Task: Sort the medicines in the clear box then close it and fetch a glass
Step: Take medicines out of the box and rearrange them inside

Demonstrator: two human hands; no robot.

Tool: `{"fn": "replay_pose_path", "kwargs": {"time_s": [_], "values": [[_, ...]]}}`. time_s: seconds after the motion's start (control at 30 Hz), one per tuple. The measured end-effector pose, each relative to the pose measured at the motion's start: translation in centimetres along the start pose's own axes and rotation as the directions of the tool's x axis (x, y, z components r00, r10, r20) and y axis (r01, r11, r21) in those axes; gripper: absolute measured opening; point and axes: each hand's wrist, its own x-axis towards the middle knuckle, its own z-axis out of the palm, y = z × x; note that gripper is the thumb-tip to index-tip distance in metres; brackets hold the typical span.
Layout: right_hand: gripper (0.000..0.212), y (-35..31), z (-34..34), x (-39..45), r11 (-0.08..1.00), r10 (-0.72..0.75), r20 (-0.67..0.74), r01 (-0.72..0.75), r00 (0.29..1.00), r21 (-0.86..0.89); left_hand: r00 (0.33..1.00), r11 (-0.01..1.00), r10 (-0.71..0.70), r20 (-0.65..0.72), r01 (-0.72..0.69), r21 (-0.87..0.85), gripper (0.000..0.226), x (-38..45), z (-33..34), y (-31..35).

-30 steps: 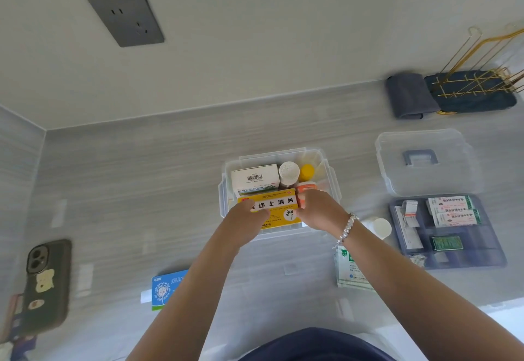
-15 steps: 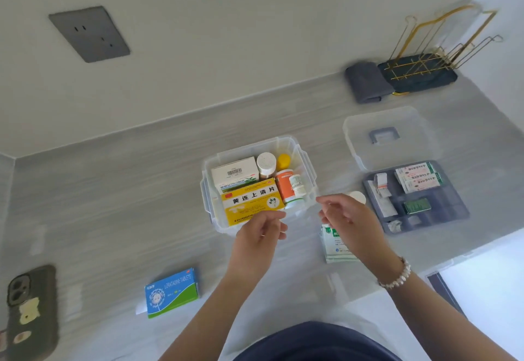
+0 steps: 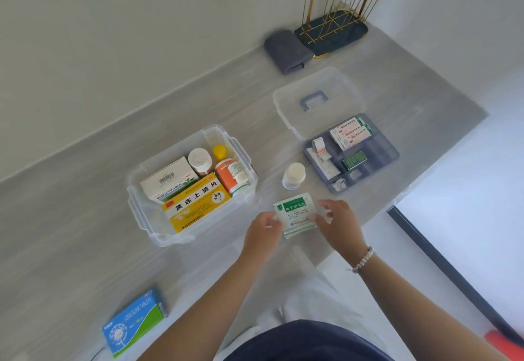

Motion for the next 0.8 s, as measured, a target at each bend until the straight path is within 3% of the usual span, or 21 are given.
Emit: {"fn": "replay_pose_path", "kwargs": {"time_s": [0.1, 0.2, 0.33, 0.43, 0.6, 0.8], "values": [[0.042, 0.6, 0.2, 1.0, 0.999, 0.047, 0.088, -0.047, 0.995, -0.005, 1.000, 0.999, -0.020, 0.013, 0.019, 0.027, 0.035, 0.7, 0.8, 0.1], [0.028, 0.8, 0.6, 1.6, 1.000, -0.005, 0.171, 0.002, 0.985, 0.012, 1.000, 0.999, -0.015, -0.021, 0.016, 0.045, 0.033, 1.1, 1.4, 0.0], [0.021, 0.7, 1.2, 2.1, 0.997, 0.038, 0.149, -0.048, 0.988, 0.067, 0.988, 0.986, -0.118, -0.096, 0.105, -0.127, 0.030, 1.5, 1.9, -0.2], [0.027, 0.8, 1.8, 2.3, 0.979, 0.127, 0.139, -0.147, 0.982, 0.141, 0.976, 0.961, -0.179, -0.127, 0.146, -0.233, 0.029, 2.0, 2.2, -0.4], [0.035, 0.9, 2.0, 2.3, 0.893, 0.238, 0.189, -0.291, 0.953, 0.342, 0.978, 0.950, -0.191, -0.086, 0.162, -0.266, 0.025, 2.4, 1.8, -0.9], [0.030, -0.2, 1.4, 0.5, 0.821, 0.228, 0.292, -0.344, 0.929, 0.456, 0.982, 0.920, -0.180, -0.064, 0.145, -0.364, 0.018, 1.2, 0.0, -1.1]]}}
